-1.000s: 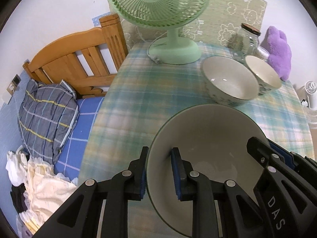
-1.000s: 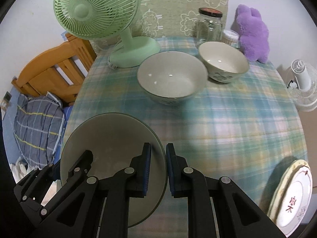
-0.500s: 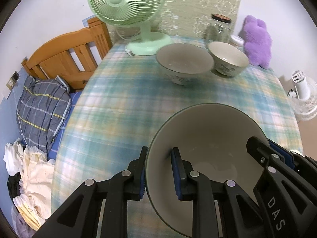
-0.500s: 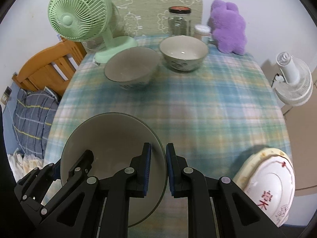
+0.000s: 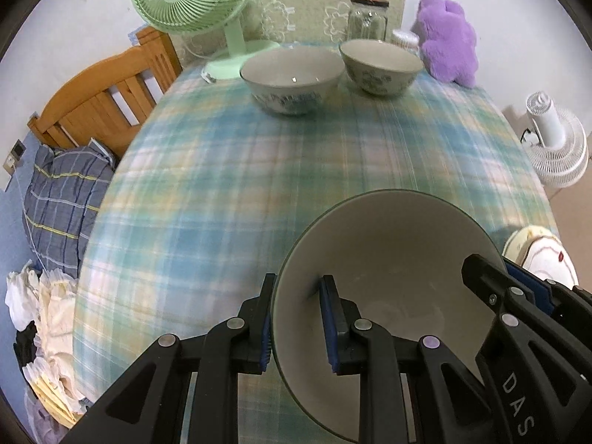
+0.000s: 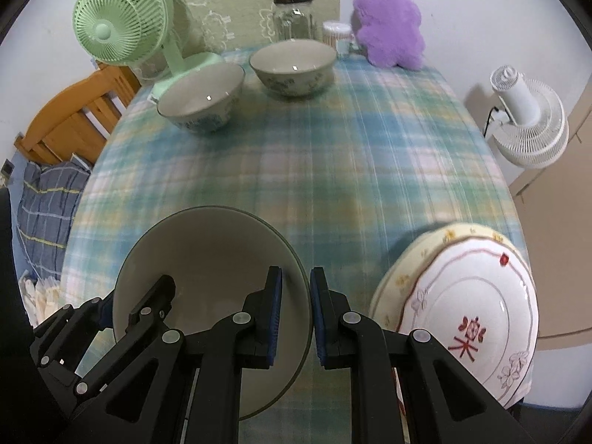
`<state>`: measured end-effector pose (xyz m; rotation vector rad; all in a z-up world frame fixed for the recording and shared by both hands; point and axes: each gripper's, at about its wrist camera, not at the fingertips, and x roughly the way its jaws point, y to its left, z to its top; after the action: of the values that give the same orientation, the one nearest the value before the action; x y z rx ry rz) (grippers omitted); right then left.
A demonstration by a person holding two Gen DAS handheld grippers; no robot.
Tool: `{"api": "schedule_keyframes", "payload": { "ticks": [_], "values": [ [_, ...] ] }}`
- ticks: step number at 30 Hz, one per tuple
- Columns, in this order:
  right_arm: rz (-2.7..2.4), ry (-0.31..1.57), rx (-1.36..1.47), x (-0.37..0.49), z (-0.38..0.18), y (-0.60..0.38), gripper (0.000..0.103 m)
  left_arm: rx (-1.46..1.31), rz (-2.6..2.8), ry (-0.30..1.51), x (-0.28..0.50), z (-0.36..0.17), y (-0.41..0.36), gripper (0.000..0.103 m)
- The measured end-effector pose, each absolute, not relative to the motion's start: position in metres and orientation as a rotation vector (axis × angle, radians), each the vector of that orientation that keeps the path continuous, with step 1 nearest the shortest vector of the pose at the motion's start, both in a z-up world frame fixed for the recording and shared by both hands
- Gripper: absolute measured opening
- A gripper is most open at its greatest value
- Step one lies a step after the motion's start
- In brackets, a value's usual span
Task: Organize plates and bowls
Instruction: 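Lift the white bowl and carry it toward the plate stack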
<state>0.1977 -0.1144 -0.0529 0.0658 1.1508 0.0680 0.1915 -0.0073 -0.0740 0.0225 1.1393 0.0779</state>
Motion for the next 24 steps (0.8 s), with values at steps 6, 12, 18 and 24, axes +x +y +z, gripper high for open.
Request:
{"api": "schedule_keyframes", "payload": {
  "ticks": [6, 12, 18, 24],
  "values": [
    [0.051, 1.182, 0.060, 0.192, -0.067, -0.122, 0.019, 0.027, 0.060, 1.177, 0.188, -0.089, -0.016, 0.019],
    [0.047, 1.210, 0.063, 0.187, -0.079, -0.128, 0.019, 0.059, 0.050, 1.191, 0.183, -0.096, -0.021, 0.019],
    [0.056, 1.219, 0.065, 0.182, -0.081, -0.129, 0.019, 0.102, 0.039, 1.207, 0.179, -0.096, -0.026, 0.024],
    [0.093, 1.260, 0.095, 0.180, -0.090, -0.132, 0.019, 0.091, 0.024, 1.245, 0.178, -0.103, -0.027, 0.045]
  ]
}}
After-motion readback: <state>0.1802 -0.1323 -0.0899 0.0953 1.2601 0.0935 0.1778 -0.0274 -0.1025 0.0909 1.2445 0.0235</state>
